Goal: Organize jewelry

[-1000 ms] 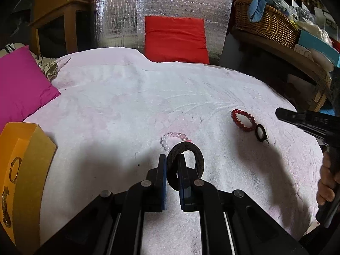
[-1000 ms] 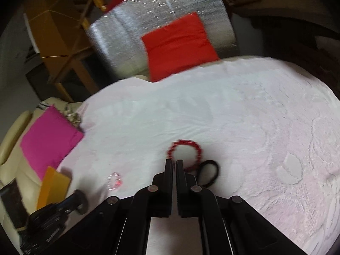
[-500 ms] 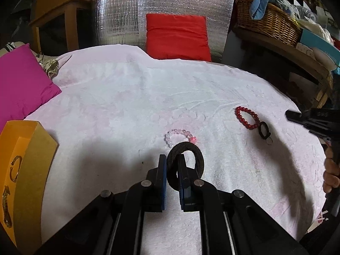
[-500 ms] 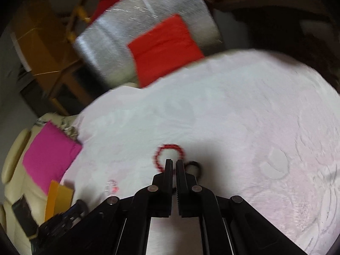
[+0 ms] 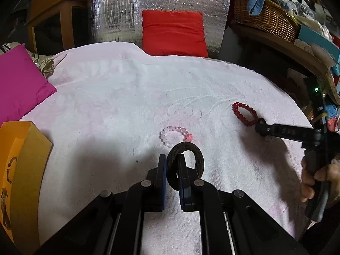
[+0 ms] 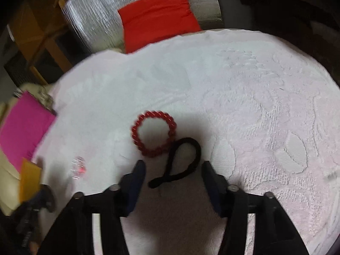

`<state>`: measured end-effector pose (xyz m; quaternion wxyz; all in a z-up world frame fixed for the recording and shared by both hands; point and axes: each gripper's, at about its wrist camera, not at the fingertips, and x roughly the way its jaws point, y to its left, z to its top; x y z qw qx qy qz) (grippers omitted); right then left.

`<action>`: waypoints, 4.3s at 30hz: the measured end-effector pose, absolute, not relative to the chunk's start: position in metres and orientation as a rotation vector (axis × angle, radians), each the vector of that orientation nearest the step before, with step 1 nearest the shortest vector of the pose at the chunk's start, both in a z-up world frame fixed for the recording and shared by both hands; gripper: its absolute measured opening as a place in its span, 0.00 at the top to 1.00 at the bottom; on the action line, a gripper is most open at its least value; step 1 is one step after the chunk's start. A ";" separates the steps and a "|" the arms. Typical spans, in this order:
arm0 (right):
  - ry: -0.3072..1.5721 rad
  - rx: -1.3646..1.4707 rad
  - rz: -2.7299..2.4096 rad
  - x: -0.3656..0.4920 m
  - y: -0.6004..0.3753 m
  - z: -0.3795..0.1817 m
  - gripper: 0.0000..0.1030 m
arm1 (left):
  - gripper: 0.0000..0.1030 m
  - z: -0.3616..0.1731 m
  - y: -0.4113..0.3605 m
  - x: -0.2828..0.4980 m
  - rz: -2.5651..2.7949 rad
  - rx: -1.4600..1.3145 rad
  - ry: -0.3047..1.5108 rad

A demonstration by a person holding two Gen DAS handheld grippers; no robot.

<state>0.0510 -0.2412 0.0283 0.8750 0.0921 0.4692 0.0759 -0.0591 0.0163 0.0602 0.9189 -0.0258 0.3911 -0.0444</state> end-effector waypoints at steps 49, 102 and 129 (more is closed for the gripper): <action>0.850 0.240 0.513 -0.053 -0.180 0.075 0.86 | 0.91 0.076 0.038 -0.112 0.084 -0.053 0.723; 0.865 -0.058 1.024 -0.116 0.165 0.111 0.38 | 0.47 0.070 0.325 -0.278 0.627 -0.356 0.812; 0.750 0.260 0.575 -0.047 -0.162 0.141 0.36 | 0.34 0.180 0.114 -0.204 0.392 0.049 0.692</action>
